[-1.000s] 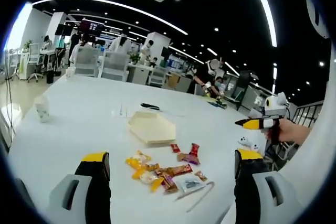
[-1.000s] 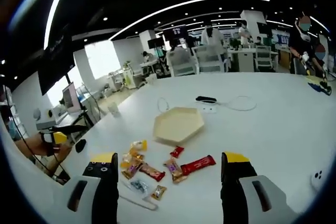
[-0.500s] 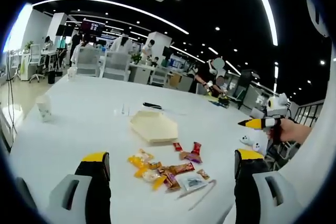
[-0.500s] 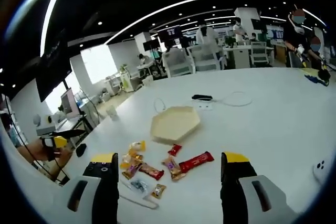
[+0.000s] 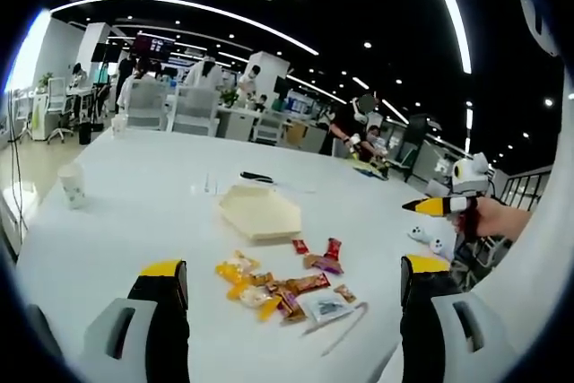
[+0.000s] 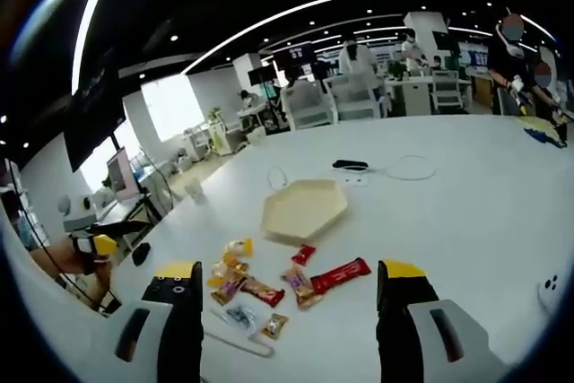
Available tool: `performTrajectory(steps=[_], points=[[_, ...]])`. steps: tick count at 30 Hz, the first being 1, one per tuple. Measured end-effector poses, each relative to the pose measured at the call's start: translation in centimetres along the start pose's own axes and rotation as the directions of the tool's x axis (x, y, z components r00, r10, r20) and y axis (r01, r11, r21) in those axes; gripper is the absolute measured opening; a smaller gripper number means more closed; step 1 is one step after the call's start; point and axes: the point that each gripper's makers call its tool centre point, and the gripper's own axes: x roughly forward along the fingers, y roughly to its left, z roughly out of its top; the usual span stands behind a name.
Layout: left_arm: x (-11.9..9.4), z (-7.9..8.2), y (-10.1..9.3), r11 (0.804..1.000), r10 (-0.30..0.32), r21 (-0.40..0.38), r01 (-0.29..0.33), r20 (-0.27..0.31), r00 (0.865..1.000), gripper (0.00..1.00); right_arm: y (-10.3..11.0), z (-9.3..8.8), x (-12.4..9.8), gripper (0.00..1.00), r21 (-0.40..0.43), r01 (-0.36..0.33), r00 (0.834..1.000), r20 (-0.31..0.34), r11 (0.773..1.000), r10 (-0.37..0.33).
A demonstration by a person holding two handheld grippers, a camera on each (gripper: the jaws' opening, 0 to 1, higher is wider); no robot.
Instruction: Place the target food into the container with the food tongs after gripping and lifting it, then release it inside without dropping or visibly crushing the food.
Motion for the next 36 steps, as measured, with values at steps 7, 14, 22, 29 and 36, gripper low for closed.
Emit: performTrajectory(steps=[7, 14, 22, 29, 36], points=[[-0.2, 0.3, 0.9, 1.0, 0.012, 0.014, -0.012, -0.003, 1.0, 0.99, -0.1, -0.2, 0.1, 0.81, 0.003, -0.003, 1.0, -0.005, 1.0, 0.003], [0.3, -0.5, 0.2, 1.0, 0.004, 0.025, -0.003, -0.021, 1.0, 0.99, -0.2, -0.4, 0.2, 0.8, 0.005, -0.006, 1.0, -0.011, 1.0, 0.006], [0.6, -1.9, -0.3, 0.998, -0.016, 0.065, 0.021, -0.074, 0.997, 0.99, 0.3, -0.8, 0.4, 0.8, 0.008, -0.012, 1.0, -0.023, 1.0, 0.012], [0.8, -3.0, 0.4, 0.994, -0.013, 0.106, 0.025, -0.113, 0.993, 0.99, 0.4, -1.4, 0.5, 0.8, 0.009, -0.014, 0.999, -0.036, 1.0, 0.015], [1.3, -3.7, 0.5, 0.993, -0.004, 0.119, 0.02, -0.13, 0.991, 0.99, 0.6, -2.2, 0.8, 0.76, 0.009, -0.046, 0.998, -0.038, 0.999, 0.046]])
